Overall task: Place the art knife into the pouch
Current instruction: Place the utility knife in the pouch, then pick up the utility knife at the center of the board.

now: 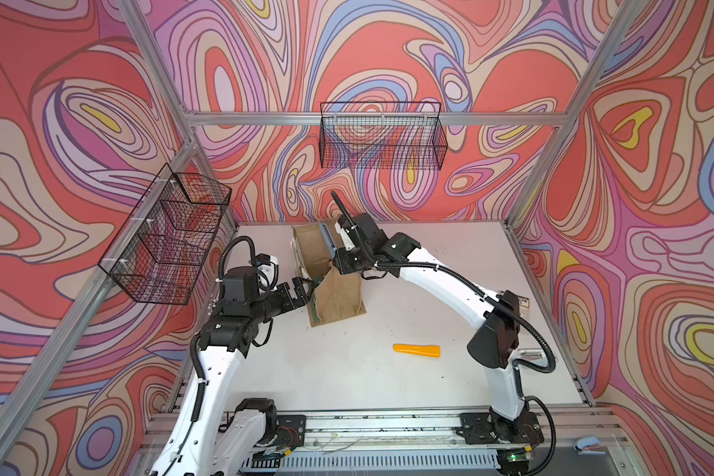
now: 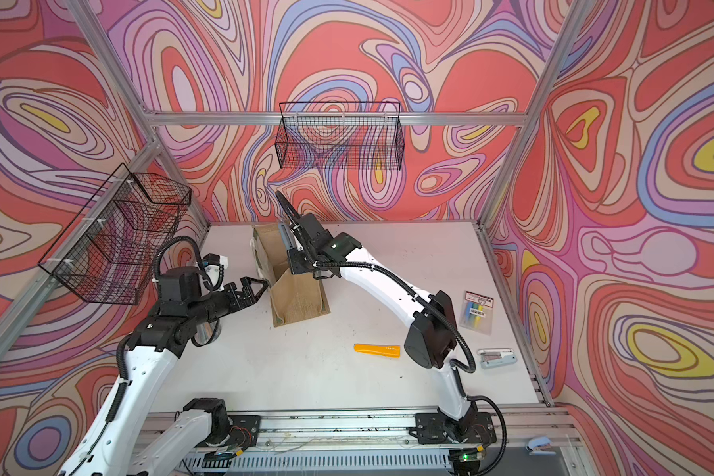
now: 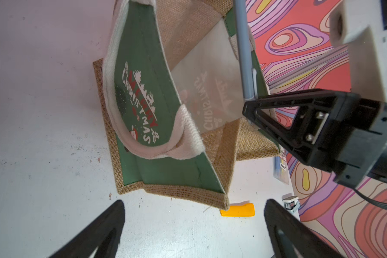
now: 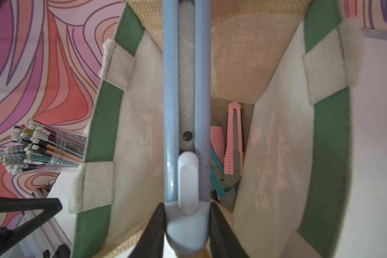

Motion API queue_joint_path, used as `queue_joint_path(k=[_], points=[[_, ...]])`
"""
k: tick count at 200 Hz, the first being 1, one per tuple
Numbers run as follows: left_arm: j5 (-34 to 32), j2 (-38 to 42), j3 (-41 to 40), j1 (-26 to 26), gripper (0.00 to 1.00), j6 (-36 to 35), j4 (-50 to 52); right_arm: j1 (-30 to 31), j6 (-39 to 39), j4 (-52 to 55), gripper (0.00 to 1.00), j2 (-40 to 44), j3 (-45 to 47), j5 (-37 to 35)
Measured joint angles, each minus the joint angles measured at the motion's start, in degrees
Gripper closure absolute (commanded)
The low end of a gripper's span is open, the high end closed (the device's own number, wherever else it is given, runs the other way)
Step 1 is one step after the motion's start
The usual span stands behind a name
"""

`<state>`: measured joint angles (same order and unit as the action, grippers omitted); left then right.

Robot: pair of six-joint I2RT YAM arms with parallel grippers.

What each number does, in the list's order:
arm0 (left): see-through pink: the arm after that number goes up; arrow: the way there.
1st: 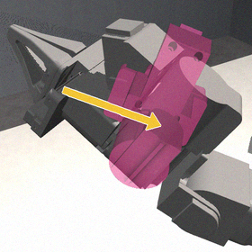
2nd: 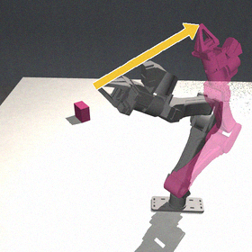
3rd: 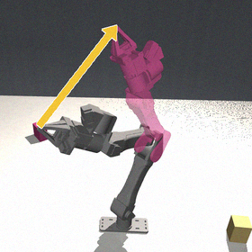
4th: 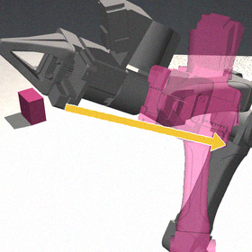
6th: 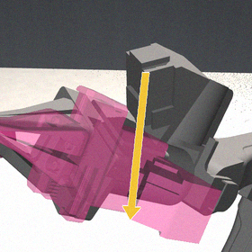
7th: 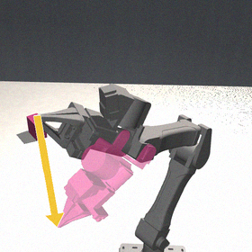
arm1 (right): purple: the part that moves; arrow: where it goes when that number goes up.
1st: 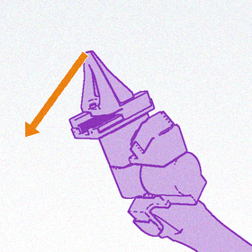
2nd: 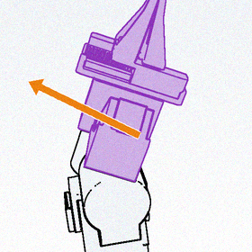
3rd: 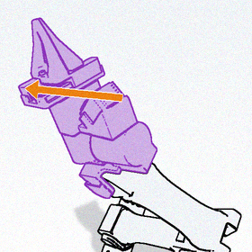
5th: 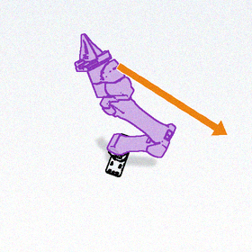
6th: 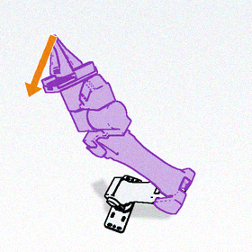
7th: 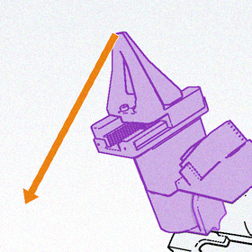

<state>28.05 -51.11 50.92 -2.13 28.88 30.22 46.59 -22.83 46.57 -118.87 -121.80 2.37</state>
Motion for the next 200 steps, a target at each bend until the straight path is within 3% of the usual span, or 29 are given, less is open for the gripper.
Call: queue_joint_path(k=[37,70,98,134,200], points=[[-0.02,0.07,0.0,0.0,0.0,-0.42,0.0,0.0,1.97,0.83,0.27,-0.17,-3.43,-0.57],[-0.26,0.09,0.0,0.0,0.0,-1.31,0.33,-0.04,4.26,2.19,0.2,4.15,-1.16,-7.15],[-0.9,0.09,0.0,0.0,0.0,-2.21,0.7,-2.14,4.11,2.62,0.19,16.63,10.91,-13.0],[-0.87,0.15,0.0,0.0,0.0,-2.34,0.68,-10.05,0.37,3.58,0.19,31.71,27.32,-15.72],[-0.83,0.39,0.0,0.0,0.0,-2.36,0.7,-8.9,-5.42,12.52,0.13,32.2,51.39,-12.41]])
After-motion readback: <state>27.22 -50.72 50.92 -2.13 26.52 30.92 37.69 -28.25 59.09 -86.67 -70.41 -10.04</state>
